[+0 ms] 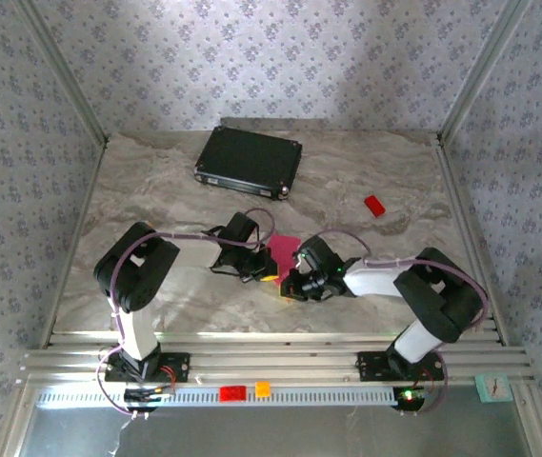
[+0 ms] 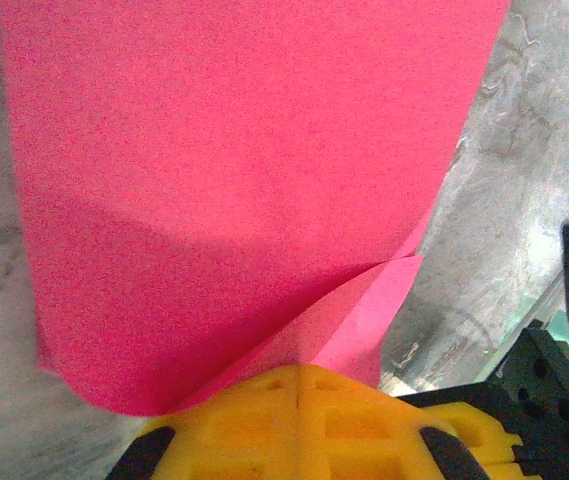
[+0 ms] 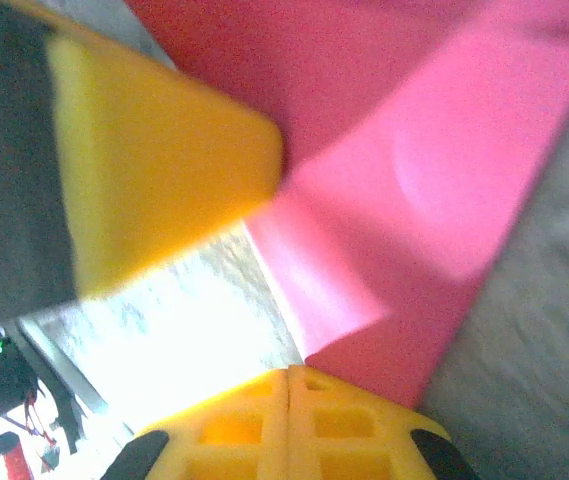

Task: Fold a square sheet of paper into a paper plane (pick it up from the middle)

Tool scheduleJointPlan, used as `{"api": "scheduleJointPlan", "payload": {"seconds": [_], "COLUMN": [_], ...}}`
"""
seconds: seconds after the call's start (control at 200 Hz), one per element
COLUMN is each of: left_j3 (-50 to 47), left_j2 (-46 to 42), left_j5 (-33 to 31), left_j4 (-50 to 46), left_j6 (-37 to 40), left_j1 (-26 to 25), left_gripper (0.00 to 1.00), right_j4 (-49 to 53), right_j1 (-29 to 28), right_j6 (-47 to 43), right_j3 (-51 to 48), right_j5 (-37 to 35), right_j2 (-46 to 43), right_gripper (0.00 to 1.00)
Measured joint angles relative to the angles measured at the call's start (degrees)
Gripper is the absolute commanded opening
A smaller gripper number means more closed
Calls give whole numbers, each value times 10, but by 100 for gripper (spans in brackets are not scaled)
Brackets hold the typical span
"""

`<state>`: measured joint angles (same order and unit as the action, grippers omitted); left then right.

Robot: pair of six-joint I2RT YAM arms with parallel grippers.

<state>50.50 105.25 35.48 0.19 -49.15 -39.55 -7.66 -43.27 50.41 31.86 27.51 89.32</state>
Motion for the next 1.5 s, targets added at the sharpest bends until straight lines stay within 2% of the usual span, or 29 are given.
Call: {"api": "scheduleJointPlan", "payload": {"seconds": [0.25,0.455,0.59,0.865,0.969,1.214,1.499], "left_j3": [-5,-10,-11,-12,-12,3,10], "left_j2": [0,-1,-1,-1,-1,-2,-45], "left_j5": [1,1,0,0,0,-4,-21], "left_j4": [10,21,27,29,29,6,-30], "left_j6": [-6,-15,-19,-21,-22,-19,-9], "left_j1": [-1,-1,-2,-2,-2,-4,-7], "left_gripper": [1,1,1,1,2,10,7], "right_j4": [15,36,35,10,9,-20,5], "right_j1": [4,25,43,41,40,34,32], "right_j6": [2,9,9,15,15,15,5], "right_j3": [-53,-43,-8,35,26,3,8], "right_j5": [17,19,18,19,16,8,8], "right_j2": [-61,-108,-77,20,25,16,10], "right_gripper": [6,4,5,6,4,2,2]}}
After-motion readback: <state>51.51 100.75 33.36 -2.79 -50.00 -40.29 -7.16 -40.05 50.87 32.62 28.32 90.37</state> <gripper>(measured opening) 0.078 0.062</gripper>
